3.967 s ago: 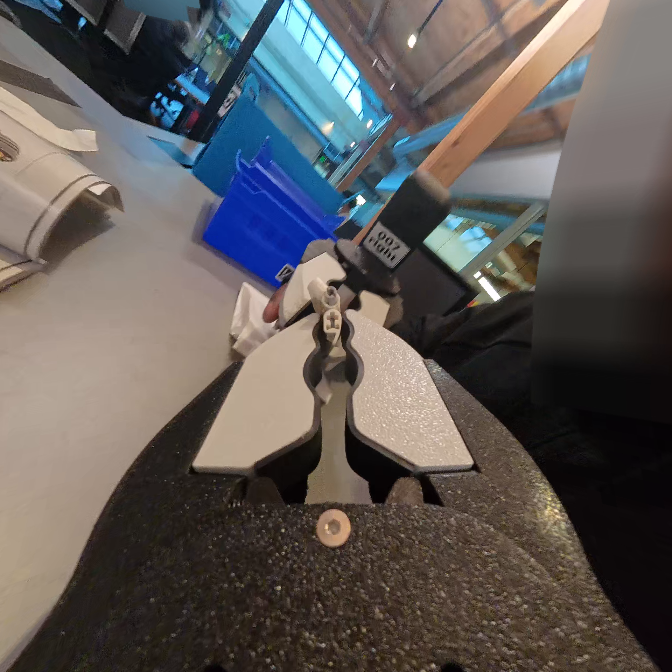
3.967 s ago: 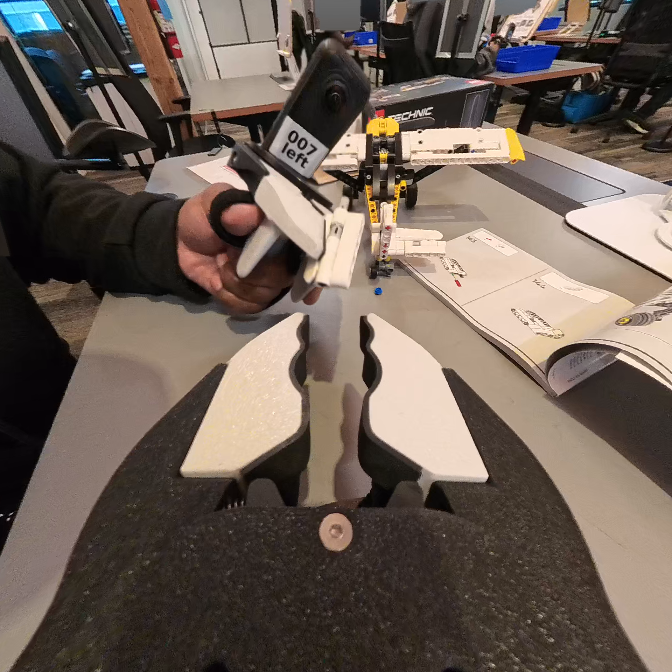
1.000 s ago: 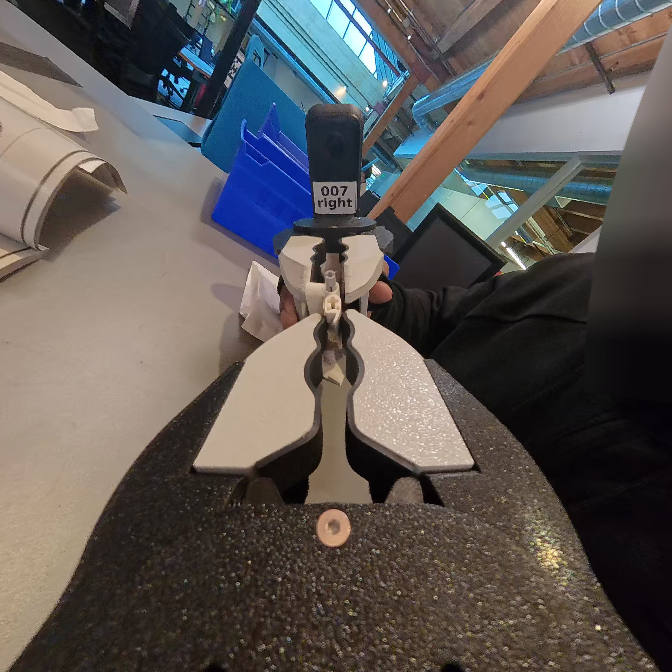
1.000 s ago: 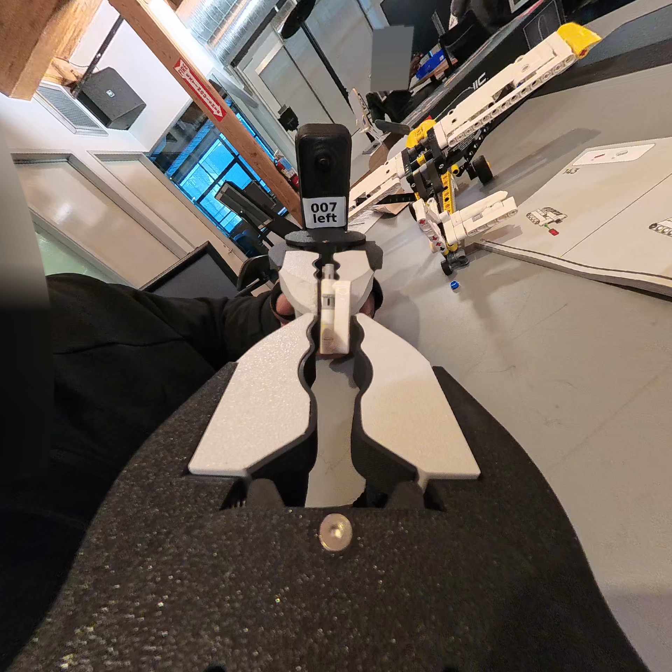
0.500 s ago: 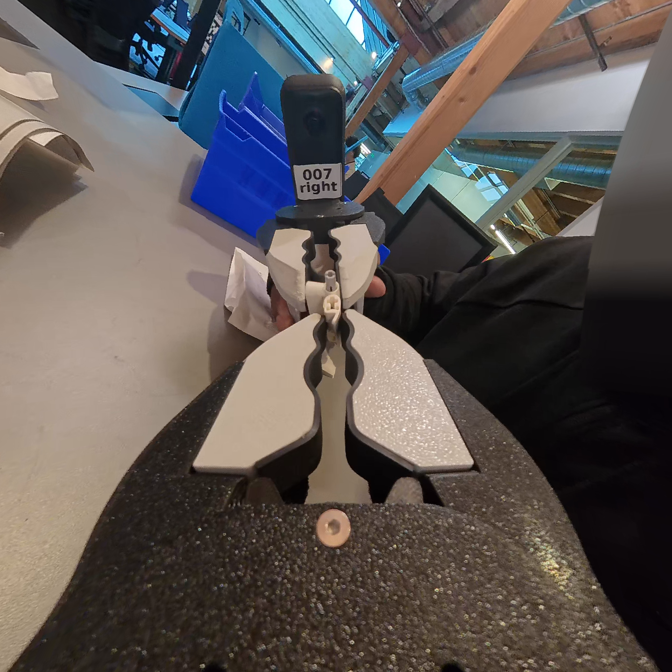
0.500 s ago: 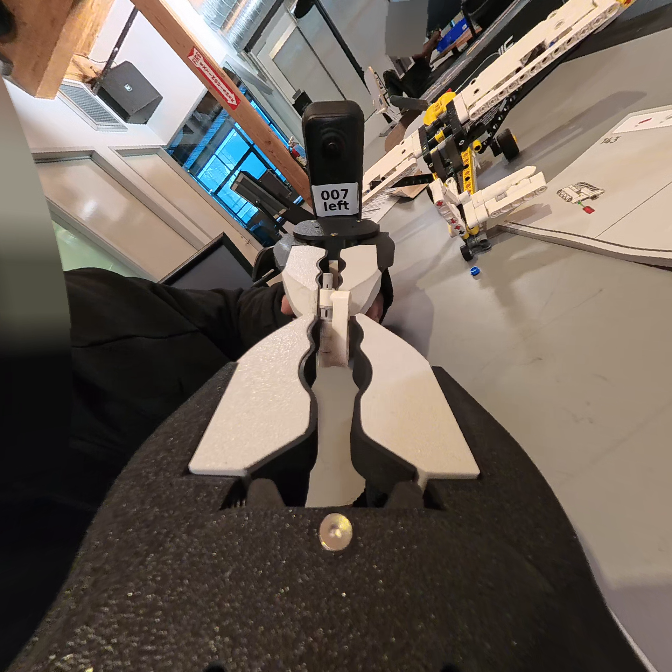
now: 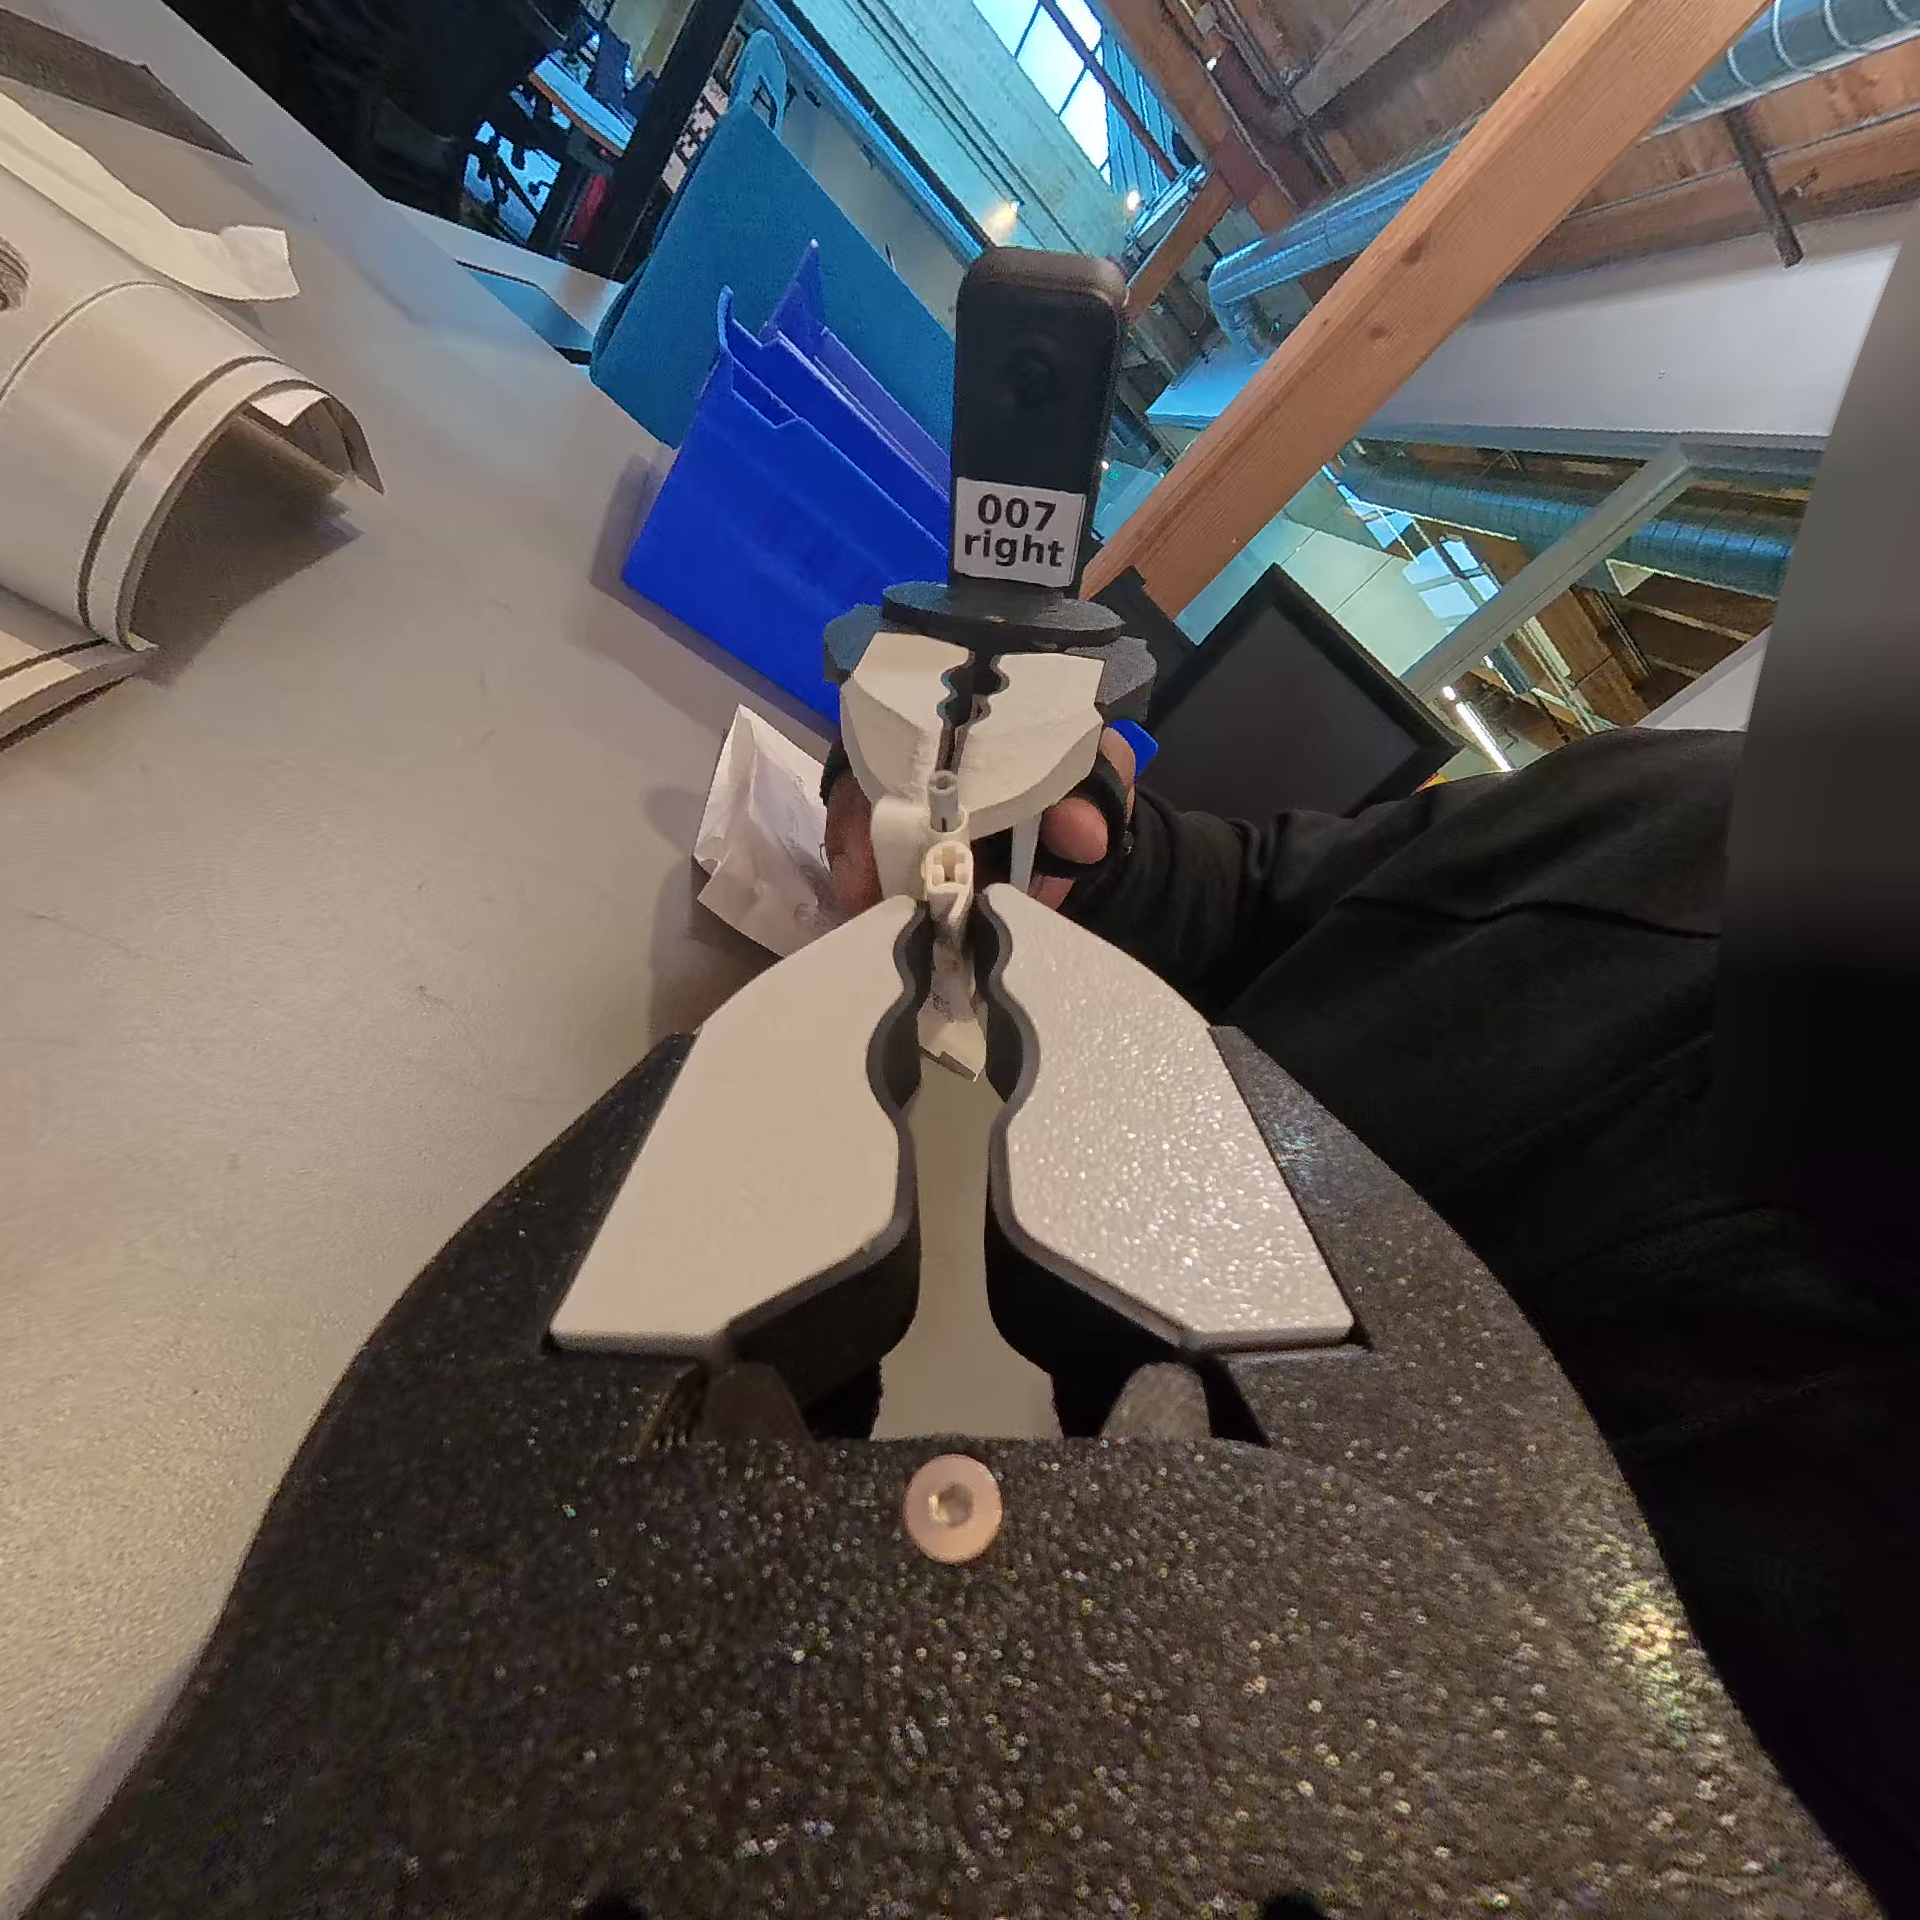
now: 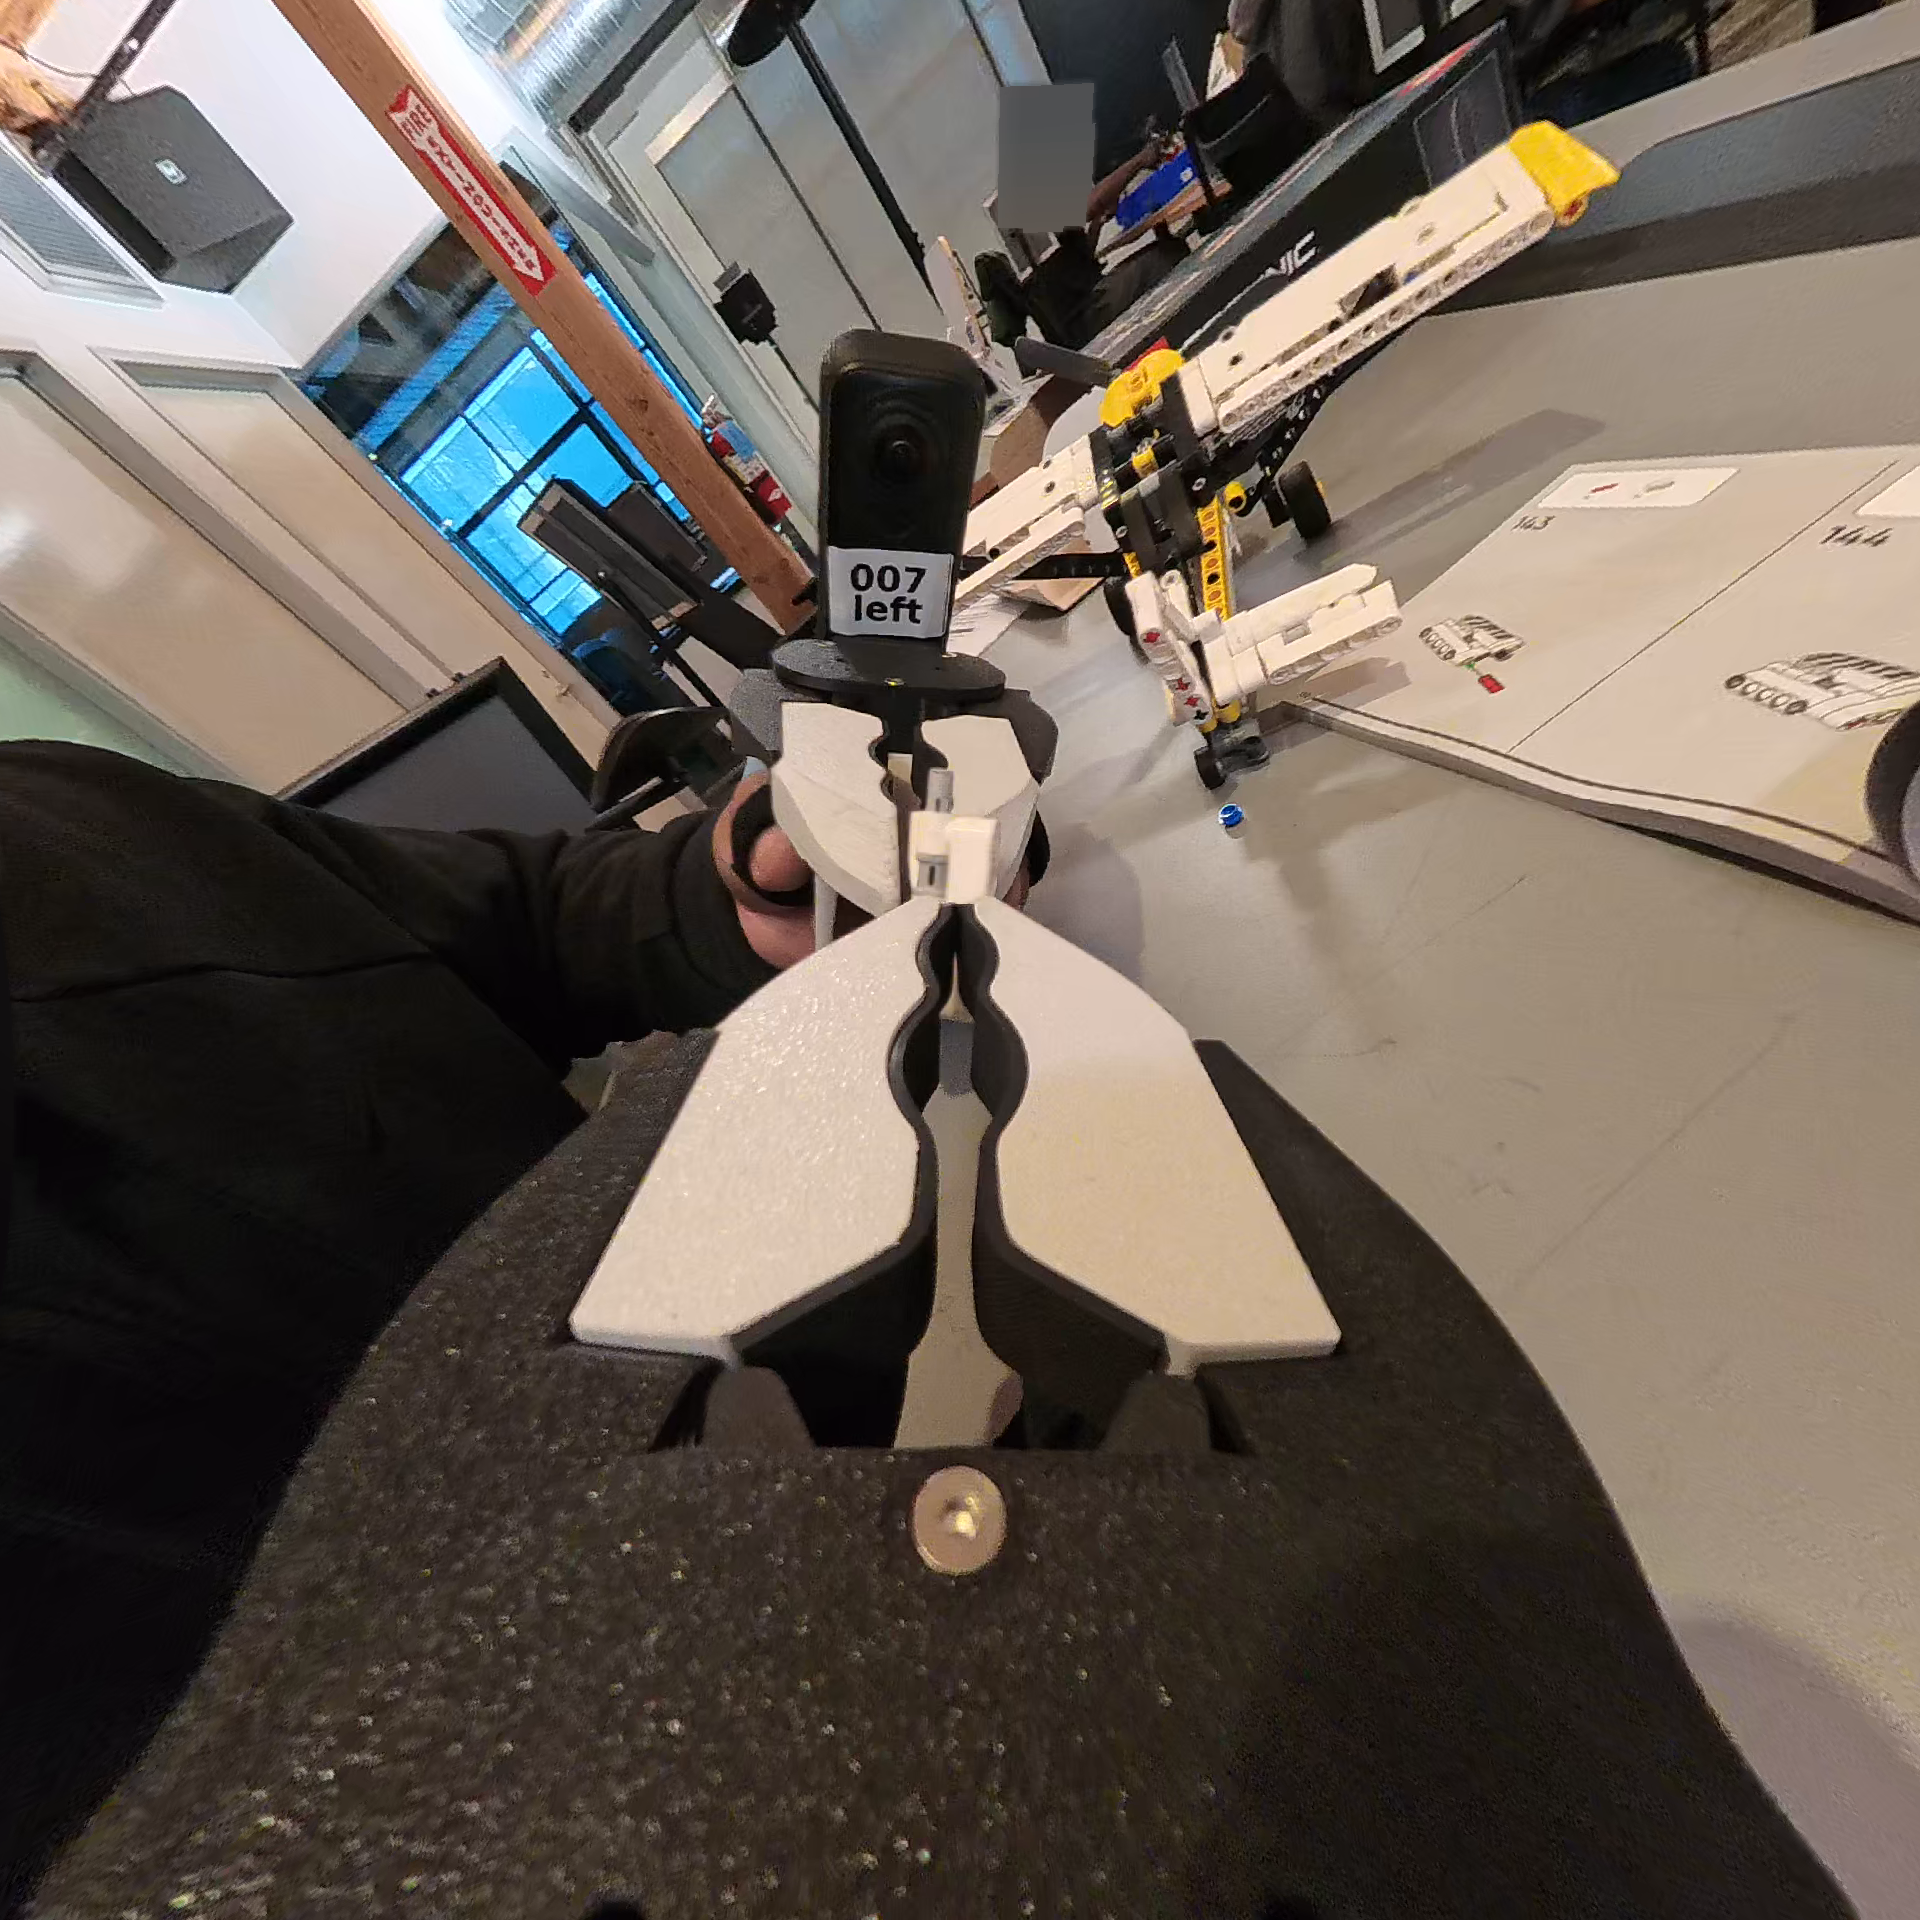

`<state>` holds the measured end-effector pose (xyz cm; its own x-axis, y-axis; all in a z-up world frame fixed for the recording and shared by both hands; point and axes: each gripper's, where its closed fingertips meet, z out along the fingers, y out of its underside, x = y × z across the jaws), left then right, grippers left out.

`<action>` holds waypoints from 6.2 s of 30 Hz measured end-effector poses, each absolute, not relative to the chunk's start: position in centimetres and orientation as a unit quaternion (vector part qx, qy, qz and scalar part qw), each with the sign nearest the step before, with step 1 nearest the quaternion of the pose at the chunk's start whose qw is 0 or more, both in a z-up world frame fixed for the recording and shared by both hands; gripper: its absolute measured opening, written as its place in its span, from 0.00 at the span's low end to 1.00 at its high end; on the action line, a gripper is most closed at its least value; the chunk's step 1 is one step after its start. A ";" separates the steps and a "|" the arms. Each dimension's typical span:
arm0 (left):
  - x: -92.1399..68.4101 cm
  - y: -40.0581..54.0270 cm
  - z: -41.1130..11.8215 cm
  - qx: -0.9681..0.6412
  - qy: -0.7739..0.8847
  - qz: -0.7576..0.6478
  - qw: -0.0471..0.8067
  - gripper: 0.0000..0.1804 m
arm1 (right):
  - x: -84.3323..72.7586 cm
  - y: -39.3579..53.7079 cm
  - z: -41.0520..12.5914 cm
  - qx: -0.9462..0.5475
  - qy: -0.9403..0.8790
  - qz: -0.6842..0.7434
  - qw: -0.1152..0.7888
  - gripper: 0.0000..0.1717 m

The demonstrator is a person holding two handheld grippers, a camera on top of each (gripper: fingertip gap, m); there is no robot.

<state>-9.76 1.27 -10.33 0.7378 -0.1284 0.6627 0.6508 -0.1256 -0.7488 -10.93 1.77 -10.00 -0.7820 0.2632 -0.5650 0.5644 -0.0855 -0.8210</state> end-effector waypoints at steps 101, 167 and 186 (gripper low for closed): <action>-9.3 1.1 -9.7 -0.710 -0.140 -0.248 0.644 0.04 | -9.9 1.3 -10.0 0.221 0.724 -0.653 0.013 0.15; -9.5 1.0 -9.8 -0.680 -0.176 -0.299 0.646 0.04 | -9.7 0.6 -10.7 0.296 0.681 -0.657 0.126 0.09; -11.0 0.3 -9.3 -0.696 -0.192 -0.277 0.634 0.15 | -10.1 0.9 -12.2 0.281 0.754 -0.593 0.023 0.09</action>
<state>-10.99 0.33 -9.33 0.7734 -0.0835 0.6284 0.6179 -0.1223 -0.7767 -10.10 0.90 -12.22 -0.8414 0.3960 -0.3677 0.4506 0.1386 -0.8819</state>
